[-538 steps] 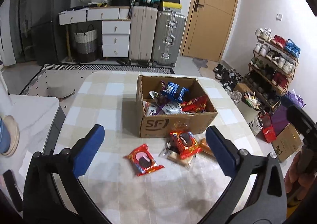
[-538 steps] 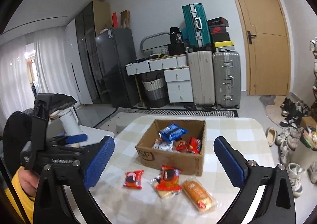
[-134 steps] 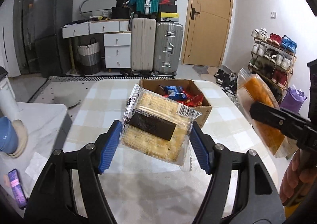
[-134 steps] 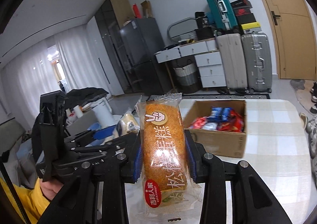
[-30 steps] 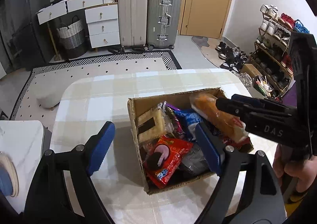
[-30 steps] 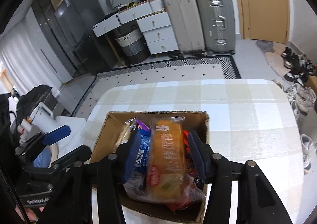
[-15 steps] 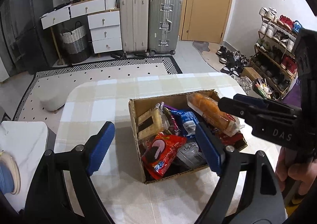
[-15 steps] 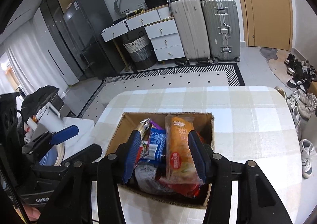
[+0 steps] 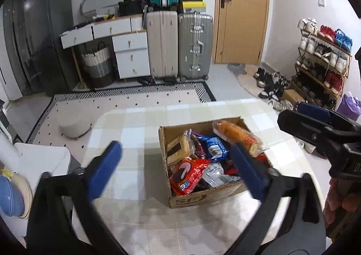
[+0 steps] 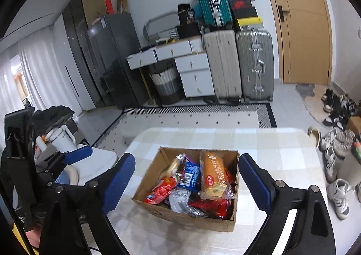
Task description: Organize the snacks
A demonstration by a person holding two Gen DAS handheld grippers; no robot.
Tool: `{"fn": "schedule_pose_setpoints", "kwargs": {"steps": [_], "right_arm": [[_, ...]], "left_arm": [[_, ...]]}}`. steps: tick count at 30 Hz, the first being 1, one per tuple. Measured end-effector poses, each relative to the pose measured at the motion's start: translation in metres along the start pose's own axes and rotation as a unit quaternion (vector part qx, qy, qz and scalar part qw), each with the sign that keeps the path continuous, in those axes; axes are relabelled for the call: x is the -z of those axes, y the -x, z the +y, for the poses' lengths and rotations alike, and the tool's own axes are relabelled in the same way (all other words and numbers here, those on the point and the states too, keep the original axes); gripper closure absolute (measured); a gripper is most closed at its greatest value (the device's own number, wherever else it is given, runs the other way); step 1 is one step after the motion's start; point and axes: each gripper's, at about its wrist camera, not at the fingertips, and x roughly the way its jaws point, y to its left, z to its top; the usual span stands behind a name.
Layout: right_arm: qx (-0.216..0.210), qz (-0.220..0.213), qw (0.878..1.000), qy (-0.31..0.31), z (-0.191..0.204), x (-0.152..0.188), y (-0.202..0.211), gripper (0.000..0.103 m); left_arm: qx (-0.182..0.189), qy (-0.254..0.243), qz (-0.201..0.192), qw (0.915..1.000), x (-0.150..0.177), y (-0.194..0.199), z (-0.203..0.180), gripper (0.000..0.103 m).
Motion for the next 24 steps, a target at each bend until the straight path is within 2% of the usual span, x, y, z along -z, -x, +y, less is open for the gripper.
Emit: {"fn": "schedule_pose_setpoints", "kwargs": {"steps": [6, 9, 17, 24], "right_arm": [[0.01, -0.025, 0.999, 0.025, 0.014, 0.008, 0.036, 0.002], [0.017, -0.045, 0.998, 0.042, 0.024, 0.015, 0.056, 0.001], [0.029, -0.095, 0.994, 0.053, 0.042, 0.041, 0.117, 0.001], [0.037, -0.121, 0.99, 0.054, 0.037, 0.07, 0.168, 0.001]], "left_arm": [[-0.016, -0.004, -0.045, 0.9989, 0.001, 0.049, -0.005, 0.0], [-0.021, -0.006, -0.054, 0.9983, 0.003, 0.069, -0.006, 0.0], [-0.026, 0.0, -0.083, 0.9962, 0.03, 0.128, -0.003, 0.0], [-0.038, 0.005, -0.105, 0.9938, 0.056, 0.18, 0.005, 0.0]]}}
